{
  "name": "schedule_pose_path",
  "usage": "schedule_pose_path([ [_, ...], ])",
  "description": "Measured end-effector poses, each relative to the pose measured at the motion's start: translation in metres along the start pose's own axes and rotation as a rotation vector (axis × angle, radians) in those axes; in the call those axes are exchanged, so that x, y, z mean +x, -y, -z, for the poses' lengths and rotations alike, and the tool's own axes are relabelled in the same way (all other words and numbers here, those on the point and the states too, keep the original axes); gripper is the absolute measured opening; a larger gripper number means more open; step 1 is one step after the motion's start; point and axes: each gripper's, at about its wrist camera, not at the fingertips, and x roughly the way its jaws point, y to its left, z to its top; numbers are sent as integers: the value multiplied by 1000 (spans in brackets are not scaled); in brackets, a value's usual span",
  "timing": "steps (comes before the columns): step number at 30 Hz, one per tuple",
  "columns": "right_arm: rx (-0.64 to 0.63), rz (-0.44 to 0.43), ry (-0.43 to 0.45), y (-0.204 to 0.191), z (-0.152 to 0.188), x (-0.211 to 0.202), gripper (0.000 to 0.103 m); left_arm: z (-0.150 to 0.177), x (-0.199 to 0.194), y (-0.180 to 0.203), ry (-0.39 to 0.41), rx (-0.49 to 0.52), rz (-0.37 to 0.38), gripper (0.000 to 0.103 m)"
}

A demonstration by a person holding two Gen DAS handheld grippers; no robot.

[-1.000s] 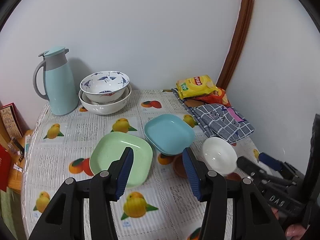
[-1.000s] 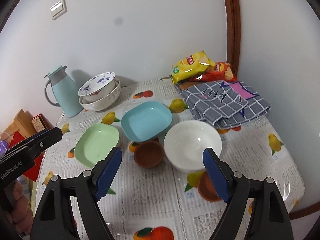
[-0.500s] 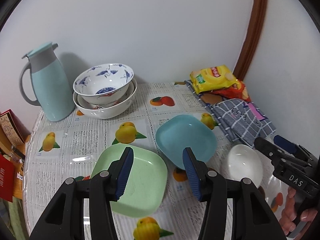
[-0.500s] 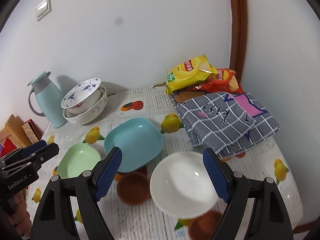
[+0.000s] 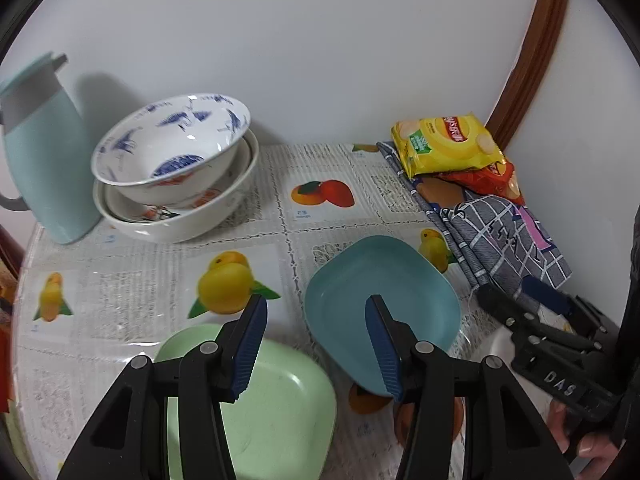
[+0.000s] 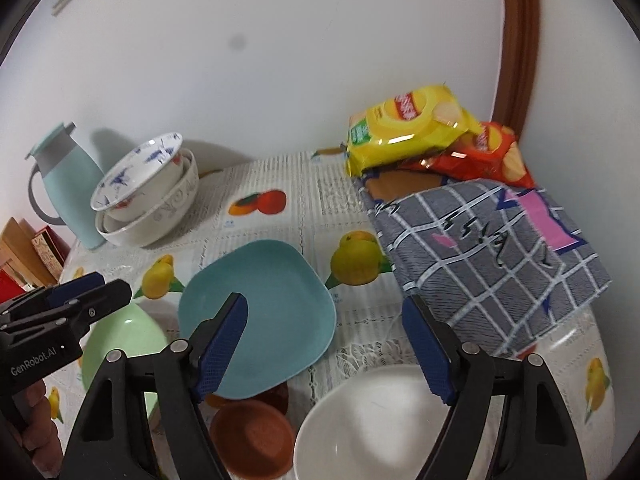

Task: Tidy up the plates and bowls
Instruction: 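Move both tools toward the light blue plate rim, then close both tools on the light blue plate rim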

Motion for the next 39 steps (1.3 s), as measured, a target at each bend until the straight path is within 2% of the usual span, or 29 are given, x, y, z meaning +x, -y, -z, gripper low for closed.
schedule_pose_path([
  [5,1,-3,-64,2,-1,31,74,-4,36,0,-59,3,-13,49],
  [8,-4,-6,-105,3,5,47,74,-3,54,-5,-82,-16,5,49],
  [12,23,16,-163,9,9,64,64,-4,69,-6,-105,5,12,48],
  [16,38,29,-178,11,10,67,62,-4,76,-9,-129,1,13,47],
  [19,32,51,-185,11,10,69,57,-3,82,-10,-146,-1,21,43],
  [21,20,56,-196,9,9,72,46,-2,85,-10,-155,1,32,42],
  [25,6,48,-236,6,6,81,42,-1,89,-8,-164,1,41,39],
  [29,3,53,-264,3,5,90,29,1,94,-7,-189,-8,47,37],
  [31,10,56,-265,4,4,92,22,3,99,-8,-209,-21,47,26],
  [33,8,68,-272,4,4,93,17,3,101,-8,-209,-27,52,23],
  [37,26,58,-262,6,3,93,12,4,103,-9,-210,-50,57,12],
  [39,32,51,-255,5,4,92,7,3,103,-9,-202,-53,58,10],
])
